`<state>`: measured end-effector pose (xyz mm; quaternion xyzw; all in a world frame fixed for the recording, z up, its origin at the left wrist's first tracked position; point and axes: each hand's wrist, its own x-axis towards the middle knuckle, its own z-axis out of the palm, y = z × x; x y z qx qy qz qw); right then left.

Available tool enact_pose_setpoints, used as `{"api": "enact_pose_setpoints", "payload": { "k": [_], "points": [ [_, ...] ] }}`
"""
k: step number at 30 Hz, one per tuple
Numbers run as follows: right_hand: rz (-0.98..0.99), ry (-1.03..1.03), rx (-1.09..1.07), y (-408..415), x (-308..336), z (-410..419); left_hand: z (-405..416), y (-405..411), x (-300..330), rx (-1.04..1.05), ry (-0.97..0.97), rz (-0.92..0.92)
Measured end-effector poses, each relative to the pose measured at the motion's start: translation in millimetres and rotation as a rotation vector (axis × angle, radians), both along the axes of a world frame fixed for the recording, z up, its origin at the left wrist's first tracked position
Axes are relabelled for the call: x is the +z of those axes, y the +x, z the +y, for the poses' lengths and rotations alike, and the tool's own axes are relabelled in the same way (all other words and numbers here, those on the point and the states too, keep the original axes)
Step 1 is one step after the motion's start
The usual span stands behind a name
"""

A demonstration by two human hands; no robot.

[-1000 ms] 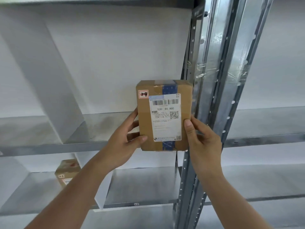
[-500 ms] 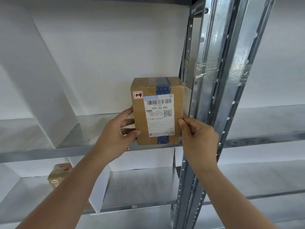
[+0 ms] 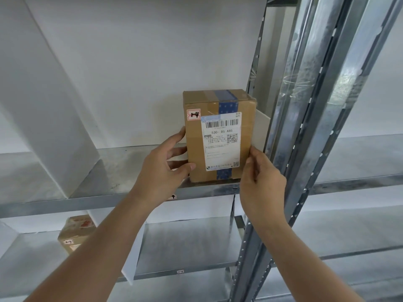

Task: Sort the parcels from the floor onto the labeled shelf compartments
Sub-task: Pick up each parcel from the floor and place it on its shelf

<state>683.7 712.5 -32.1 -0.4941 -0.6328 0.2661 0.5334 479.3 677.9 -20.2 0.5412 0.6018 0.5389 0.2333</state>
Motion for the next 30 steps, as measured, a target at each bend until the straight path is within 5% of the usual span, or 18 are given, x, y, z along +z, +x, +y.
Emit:
{"api": "enact_pose_setpoints", "payload": {
  "k": [30],
  "points": [
    [-0.054,-0.125,0.128,12,7,-21,-4,17,-4,0.168,-0.016,0.115]
  ]
}}
